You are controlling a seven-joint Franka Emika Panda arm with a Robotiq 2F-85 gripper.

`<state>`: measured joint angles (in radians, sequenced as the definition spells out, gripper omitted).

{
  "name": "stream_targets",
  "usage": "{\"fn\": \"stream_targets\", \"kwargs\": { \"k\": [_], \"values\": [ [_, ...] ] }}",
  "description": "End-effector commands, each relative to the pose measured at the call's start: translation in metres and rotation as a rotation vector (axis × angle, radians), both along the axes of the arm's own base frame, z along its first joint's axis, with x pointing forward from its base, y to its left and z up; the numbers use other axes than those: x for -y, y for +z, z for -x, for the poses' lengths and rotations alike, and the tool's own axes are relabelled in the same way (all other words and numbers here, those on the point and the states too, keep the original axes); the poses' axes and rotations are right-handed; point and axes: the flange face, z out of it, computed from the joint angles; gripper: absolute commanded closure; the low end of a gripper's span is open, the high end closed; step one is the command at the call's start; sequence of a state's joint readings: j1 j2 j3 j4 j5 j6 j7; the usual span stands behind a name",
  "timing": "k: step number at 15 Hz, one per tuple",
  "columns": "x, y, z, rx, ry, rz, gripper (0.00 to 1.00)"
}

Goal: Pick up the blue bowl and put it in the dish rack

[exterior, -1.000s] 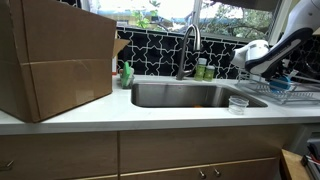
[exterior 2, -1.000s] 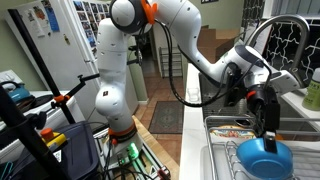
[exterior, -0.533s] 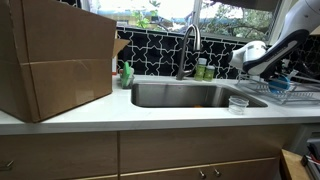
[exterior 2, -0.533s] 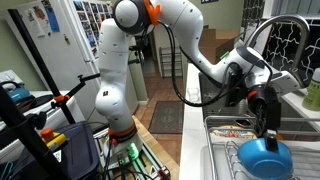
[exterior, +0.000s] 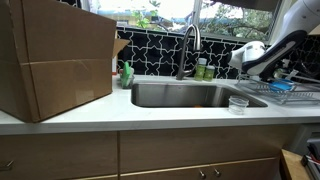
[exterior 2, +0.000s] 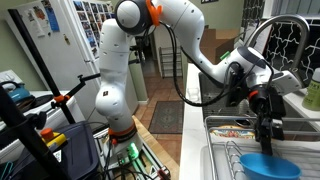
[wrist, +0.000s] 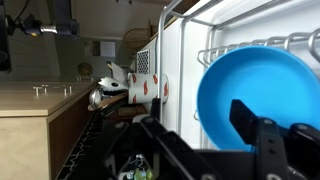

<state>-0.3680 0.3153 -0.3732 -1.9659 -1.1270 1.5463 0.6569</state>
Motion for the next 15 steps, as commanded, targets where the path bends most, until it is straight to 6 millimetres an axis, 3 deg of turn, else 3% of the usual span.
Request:
{"fn": "stream_targets", "kwargs": {
  "k": [1,7,15],
  "values": [
    [0.003,-0.002,0.001,-0.025,-0.017,-0.009,0.0],
    [0.024,0.018,0.048,0.073,-0.09,-0.226,0.0],
    [0.056,0.065,0.112,0.363,-0.09,-0.369,0.0]
  ]
}}
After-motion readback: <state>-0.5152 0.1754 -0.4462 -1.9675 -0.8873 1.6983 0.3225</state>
